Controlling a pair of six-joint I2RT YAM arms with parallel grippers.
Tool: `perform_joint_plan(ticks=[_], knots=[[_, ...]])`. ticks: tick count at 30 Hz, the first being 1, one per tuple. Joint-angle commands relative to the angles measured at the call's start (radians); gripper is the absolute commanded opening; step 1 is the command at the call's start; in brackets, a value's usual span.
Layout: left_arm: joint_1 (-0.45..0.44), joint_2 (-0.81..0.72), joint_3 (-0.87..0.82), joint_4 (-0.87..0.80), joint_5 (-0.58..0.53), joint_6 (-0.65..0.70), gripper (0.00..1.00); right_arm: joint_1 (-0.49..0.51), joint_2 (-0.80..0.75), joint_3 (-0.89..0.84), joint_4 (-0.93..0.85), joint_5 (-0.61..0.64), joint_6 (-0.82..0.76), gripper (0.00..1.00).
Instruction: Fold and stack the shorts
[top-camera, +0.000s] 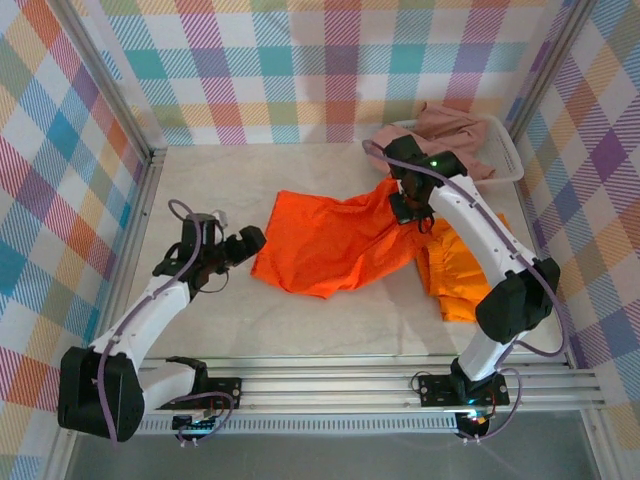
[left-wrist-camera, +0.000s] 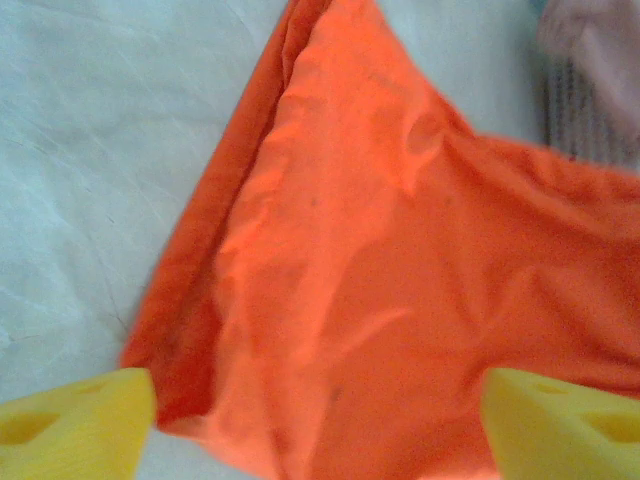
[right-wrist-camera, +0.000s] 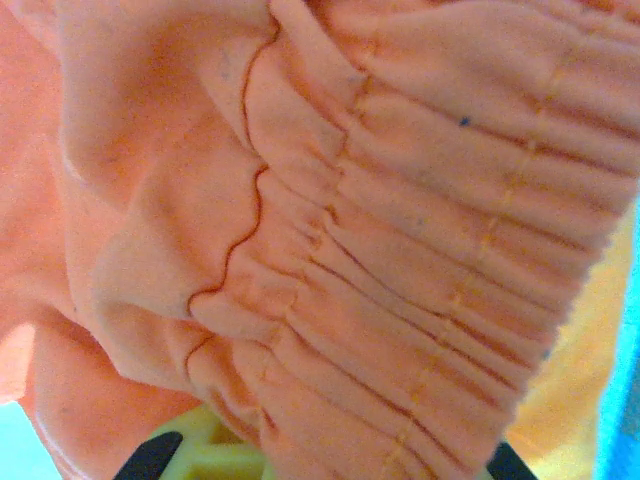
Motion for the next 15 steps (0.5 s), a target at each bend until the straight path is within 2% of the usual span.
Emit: perform_joint_plan(ticks=[1,4,7,9,15], knots=[[-0.046,0.059,0.054,0.056,0.02,-0.004,0.64,0.011,0.04,0.079,-0.108,0.108,-0.056,0.0],[-0.063,0.117,0.092,0.081,0.033,-0.011,0.45,0.018,0.055,0.102,-0.119,0.116,-0.067,0.0],[-0.075,0.186,0.124,0.121,0.093,-0.042,0.31,0.02,0.065,0.114,-0.124,0.125,-0.069,0.0],[-0.102,0.229,0.131,0.158,0.115,-0.065,0.23,0.022,0.072,0.121,-0.126,0.129,-0.067,0.0],[-0.169,0.377,0.132,0.213,0.086,-0.094,0.04,0.022,0.09,0.148,-0.126,0.138,-0.061,0.0]])
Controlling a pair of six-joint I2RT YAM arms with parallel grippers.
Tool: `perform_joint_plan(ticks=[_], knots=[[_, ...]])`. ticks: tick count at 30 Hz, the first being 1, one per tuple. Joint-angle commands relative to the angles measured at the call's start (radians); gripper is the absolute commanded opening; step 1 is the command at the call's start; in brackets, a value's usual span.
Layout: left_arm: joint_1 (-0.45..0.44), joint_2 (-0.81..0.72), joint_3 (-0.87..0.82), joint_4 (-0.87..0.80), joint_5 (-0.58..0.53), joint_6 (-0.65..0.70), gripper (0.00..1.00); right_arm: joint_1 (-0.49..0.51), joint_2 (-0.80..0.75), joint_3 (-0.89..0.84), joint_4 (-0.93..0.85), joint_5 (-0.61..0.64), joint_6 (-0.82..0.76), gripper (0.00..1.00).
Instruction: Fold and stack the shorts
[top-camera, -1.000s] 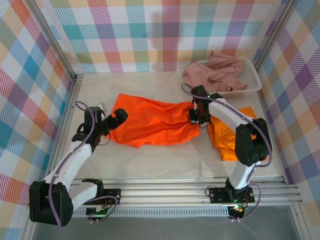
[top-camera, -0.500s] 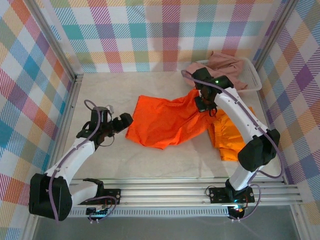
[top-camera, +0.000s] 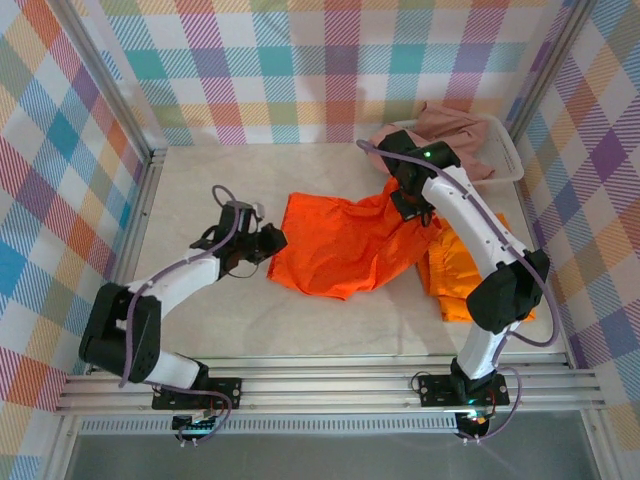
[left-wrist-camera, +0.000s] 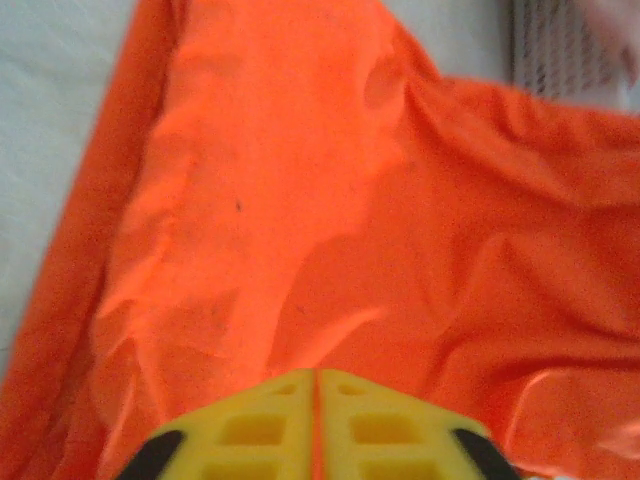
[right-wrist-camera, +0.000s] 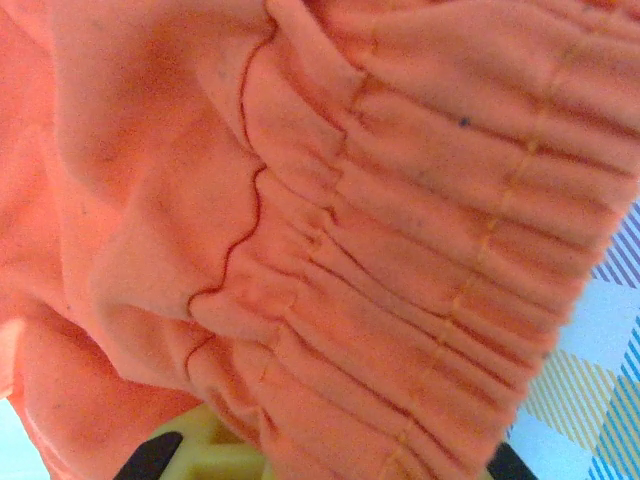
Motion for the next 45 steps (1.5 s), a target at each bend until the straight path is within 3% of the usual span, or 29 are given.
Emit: perform_joint_plan(ticks=[1,5,13,22,27,36,45], knots=[[-0.027,0.094,0.012,0.041,0.01,-0.018,0.01,0.007,0.017,0.053,-0.027,0.031,-0.006,0.0],[-0.037,0.149,-0.034,0.044,-0.018,-0.01,0.0,0.007,0.026,0.076,-0.031,0.029,-0.005,0.0],[-0.077,0.115,-0.189,0.057,-0.099,-0.026,0.0,0.007,0.038,0.099,-0.028,0.032,-0.025,0.0],[-0.272,0.038,-0.316,0.144,-0.171,-0.176,0.0,0.023,0.128,0.248,-0.115,0.035,0.015,0.0],[-0.329,-0.009,-0.281,0.116,-0.245,-0.186,0.0,0.08,0.21,0.368,-0.202,0.04,0.101,0.0],[-0.368,0.063,-0.246,0.149,-0.256,-0.186,0.0,0.239,0.42,0.577,-0.37,0.032,0.298,0.0],[-0.384,0.109,-0.252,0.186,-0.265,-0.199,0.0,0.324,0.534,0.664,-0.365,-0.079,0.343,0.0]])
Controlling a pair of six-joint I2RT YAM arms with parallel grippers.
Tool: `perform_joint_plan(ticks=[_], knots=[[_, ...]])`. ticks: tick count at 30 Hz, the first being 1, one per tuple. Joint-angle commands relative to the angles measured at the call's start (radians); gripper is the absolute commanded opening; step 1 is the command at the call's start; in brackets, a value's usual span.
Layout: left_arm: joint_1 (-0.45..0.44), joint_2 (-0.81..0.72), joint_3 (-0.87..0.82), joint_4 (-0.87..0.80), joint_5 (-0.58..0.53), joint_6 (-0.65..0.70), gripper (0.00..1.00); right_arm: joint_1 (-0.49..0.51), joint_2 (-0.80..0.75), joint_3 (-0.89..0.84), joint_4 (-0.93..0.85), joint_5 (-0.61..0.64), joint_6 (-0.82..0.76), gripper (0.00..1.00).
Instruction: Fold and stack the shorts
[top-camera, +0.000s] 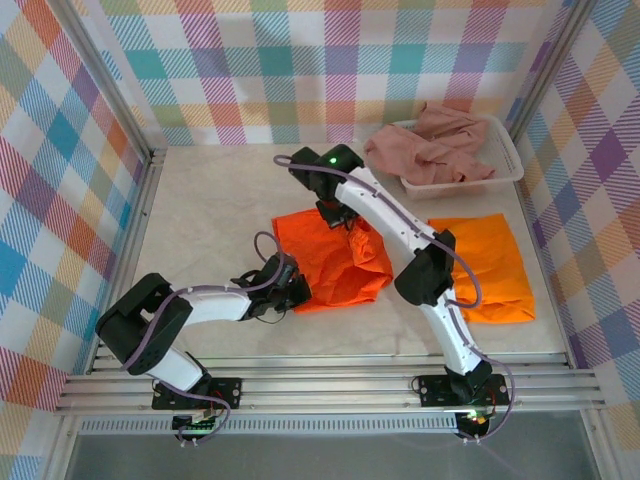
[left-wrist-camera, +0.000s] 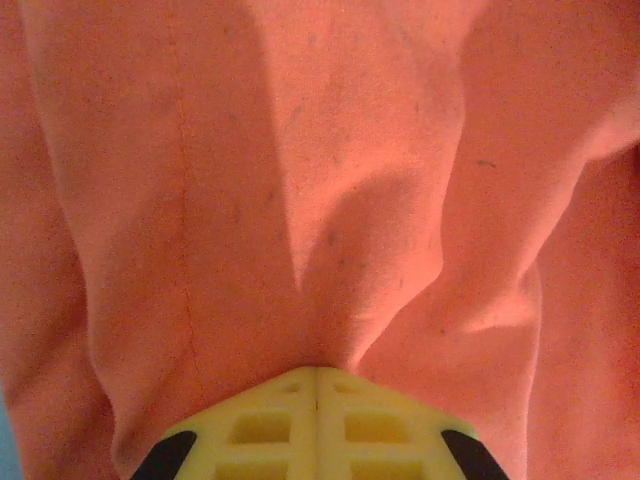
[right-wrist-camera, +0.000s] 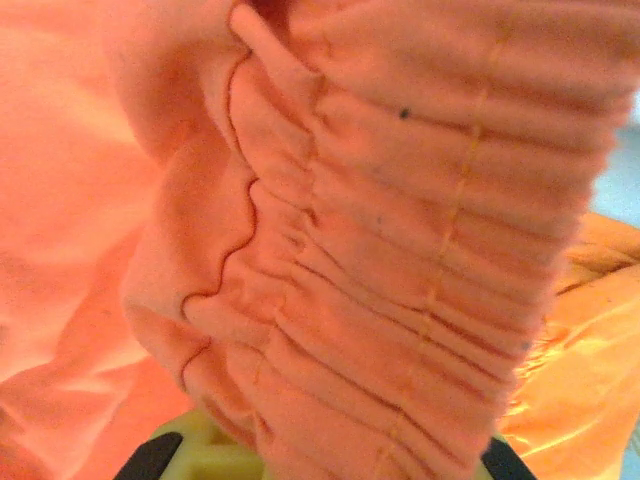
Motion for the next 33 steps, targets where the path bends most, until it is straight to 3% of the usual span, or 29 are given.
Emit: perform_joint_plan(ticks=[1,15,33], knots=[[-0.019,0.039,0.0,-0.01,-0.022,-0.015,0.0,0.021,0.021,0.037,-0.096,-0.068,0.049,0.0],[-0.03,0.059,0.014,-0.003,-0.023,-0.021,0.0,0.059,0.14,0.041,0.023,-0.26,0.098,0.02],[-0.032,0.016,0.008,-0.03,-0.032,-0.025,0.03,0.056,0.247,0.039,0.131,-0.331,0.148,0.09]])
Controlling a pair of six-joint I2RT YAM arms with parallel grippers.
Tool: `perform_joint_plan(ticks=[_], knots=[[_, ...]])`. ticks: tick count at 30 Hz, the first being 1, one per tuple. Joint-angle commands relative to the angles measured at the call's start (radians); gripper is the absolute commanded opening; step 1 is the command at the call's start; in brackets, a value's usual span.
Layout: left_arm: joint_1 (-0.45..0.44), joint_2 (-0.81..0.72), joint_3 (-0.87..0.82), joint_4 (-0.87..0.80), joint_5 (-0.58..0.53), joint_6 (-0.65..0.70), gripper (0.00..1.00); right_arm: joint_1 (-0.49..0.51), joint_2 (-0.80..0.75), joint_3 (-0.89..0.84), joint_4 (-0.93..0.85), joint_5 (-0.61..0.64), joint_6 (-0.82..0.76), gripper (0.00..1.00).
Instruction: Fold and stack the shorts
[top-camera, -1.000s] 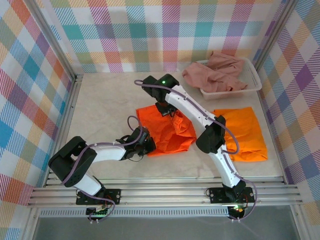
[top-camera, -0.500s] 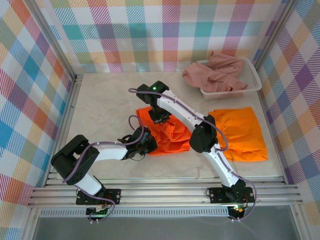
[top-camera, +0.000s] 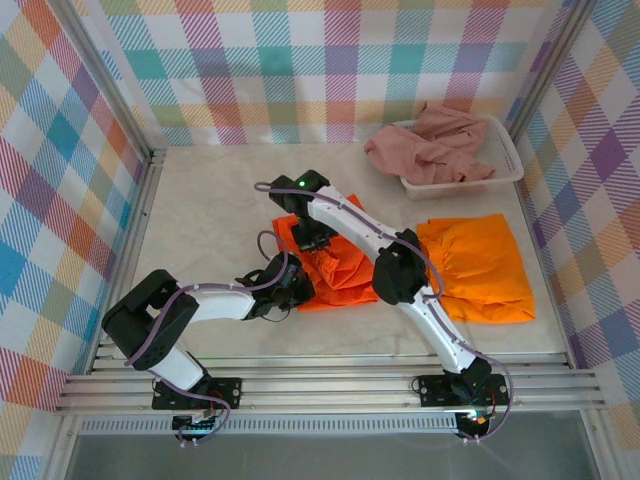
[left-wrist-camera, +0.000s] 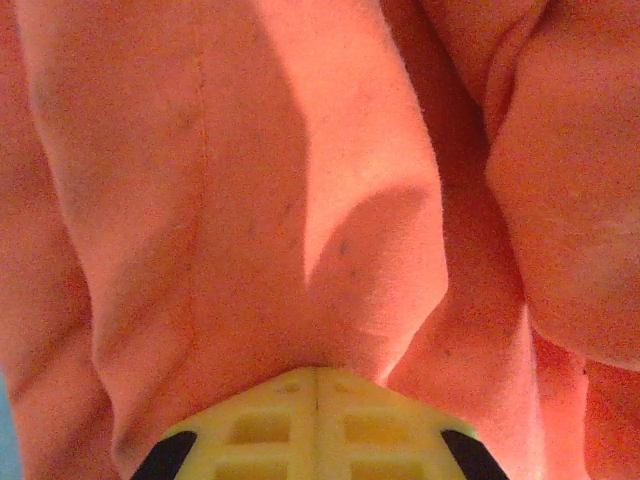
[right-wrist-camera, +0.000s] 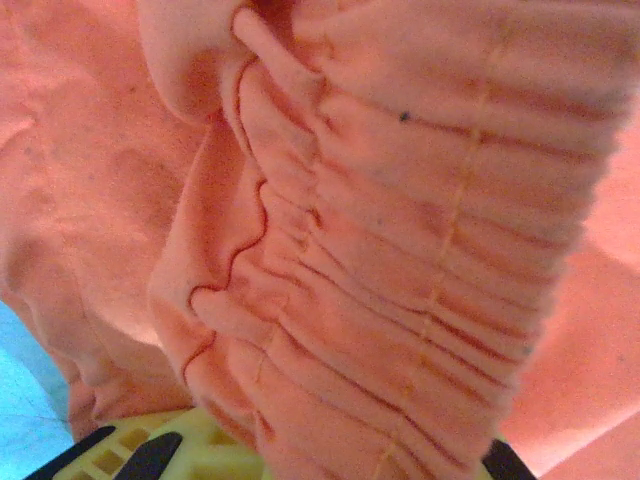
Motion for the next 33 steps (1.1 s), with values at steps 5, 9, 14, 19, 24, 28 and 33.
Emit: perform_joint_plan(ticks=[5,9,14,19,24,28,33], knots=[[-0.017,-0.166,-0.038,-0.142,-0.06,-0.024,0.2,-0.003,0.028,0.025,0.035,-0.066,0.027,0.13],[-0.018,-0.323,-0.052,-0.243,-0.103,-0.011,0.36,-0.012,0.0,0.03,0.101,-0.194,0.011,0.3],[-0.017,-0.605,-0.065,-0.371,-0.198,0.002,0.69,-0.043,-0.161,0.016,0.299,-0.474,0.027,0.6],[-0.005,-0.784,0.004,-0.453,-0.238,0.047,1.0,-0.073,-0.425,-0.207,0.523,-0.507,0.047,0.84],[0.028,-0.694,0.129,-0.382,-0.102,0.053,1.0,-0.169,-0.761,-0.739,0.865,-0.468,0.15,0.99],[0.064,-0.534,0.196,-0.221,0.041,-0.001,1.0,-0.287,-0.909,-1.088,1.073,-0.575,0.293,0.99],[0.155,-0.321,0.269,-0.073,0.151,-0.054,1.0,-0.337,-0.962,-1.33,1.201,-0.628,0.364,1.0]])
